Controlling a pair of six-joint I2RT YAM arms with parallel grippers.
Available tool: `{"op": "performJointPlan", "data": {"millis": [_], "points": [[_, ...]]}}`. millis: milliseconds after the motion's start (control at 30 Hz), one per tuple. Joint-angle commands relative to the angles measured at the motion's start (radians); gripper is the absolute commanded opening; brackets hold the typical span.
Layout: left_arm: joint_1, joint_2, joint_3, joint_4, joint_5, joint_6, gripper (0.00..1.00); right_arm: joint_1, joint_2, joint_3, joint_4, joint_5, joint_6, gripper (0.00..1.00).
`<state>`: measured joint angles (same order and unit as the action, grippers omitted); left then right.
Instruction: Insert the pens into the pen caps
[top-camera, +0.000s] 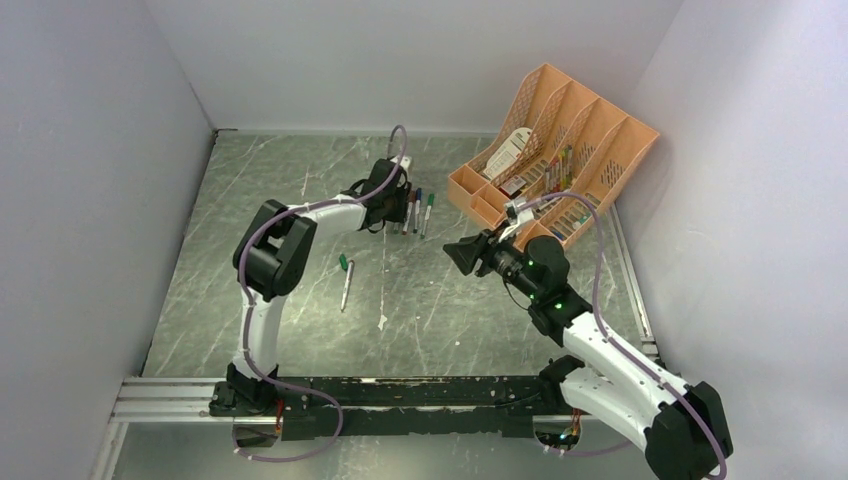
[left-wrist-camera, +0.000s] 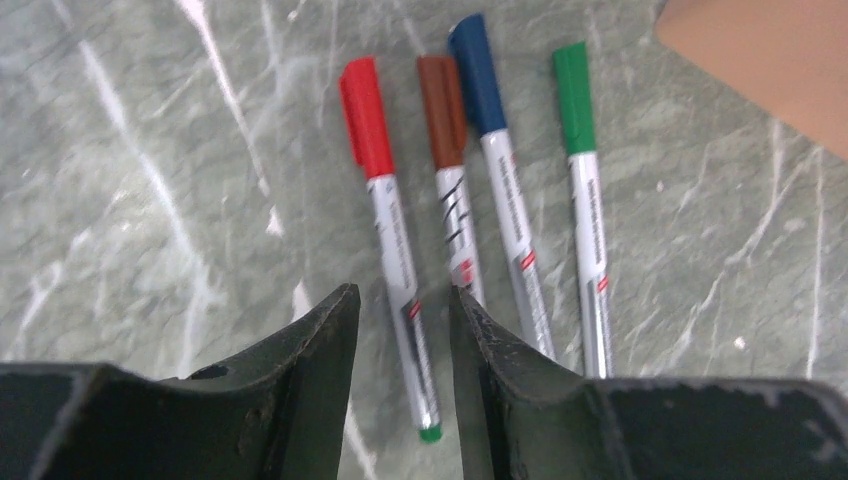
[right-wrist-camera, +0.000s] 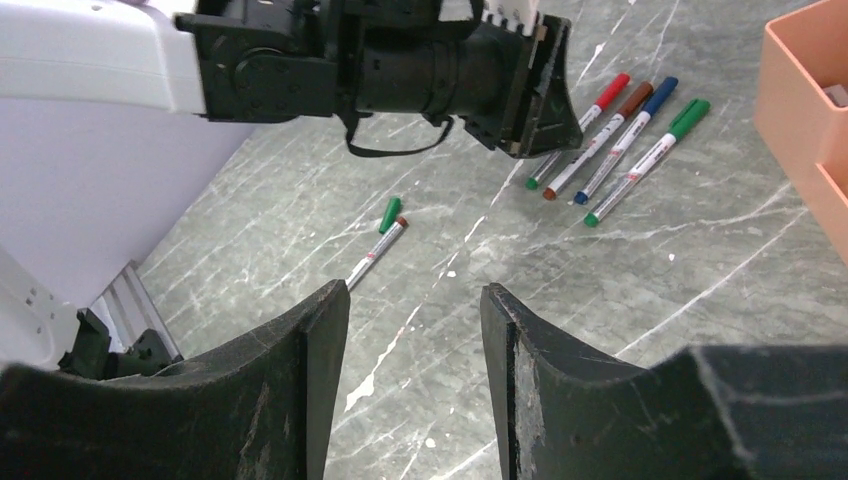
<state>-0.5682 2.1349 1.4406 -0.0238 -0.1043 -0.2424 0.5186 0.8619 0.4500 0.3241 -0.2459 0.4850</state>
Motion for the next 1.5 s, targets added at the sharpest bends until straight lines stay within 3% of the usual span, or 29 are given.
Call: {"op": "performJointPlan", "data": {"millis": [0,200,467,733,933,1067,1167,1300,1467], "points": [[0.011,-0.135,-0.078,-0.033,-0.046,0.002,0.48,-0.002,0.028,-0.01,0.027,-0.024,0.004,0.51],[-0.026,-0.386,-0.303,-0.108,-0.119,-0.032,0.53,-0.002,0.143,-0.002,0.108,-0.076,0.01,0.52],[-0.078,-0.583,-0.509,-0.293,-0.181,-0.174,0.52,0.0,0.224,0.018,0.147,-0.14,0.016,0.52],[-0.083,-0.676,-0.638,-0.336,-0.155,-0.211,0.51,0.0,0.218,0.024,0.107,-0.132,-0.002,0.52],[-0.083,-0.662,-0.693,-0.336,-0.121,-0.229,0.49,0.0,0.224,0.004,0.144,-0.144,0.035,0.52],[-0.083,-0.628,-0.726,-0.303,-0.097,-0.24,0.43,0.0,0.223,0.005,0.132,-0.144,0.035,0.52],[-0.083,-0.604,-0.735,-0.273,-0.074,-0.251,0.32,-0.001,0.212,0.01,0.109,-0.134,0.025,0.52],[-0.086,-0.599,-0.742,-0.226,-0.039,-0.282,0.08,0.0,0.198,0.012,0.087,-0.12,0.015,0.52],[-0.117,-0.581,-0.741,-0.153,0.004,-0.328,0.07,0.0,0.178,-0.005,0.089,-0.114,0.018,0.52]]}}
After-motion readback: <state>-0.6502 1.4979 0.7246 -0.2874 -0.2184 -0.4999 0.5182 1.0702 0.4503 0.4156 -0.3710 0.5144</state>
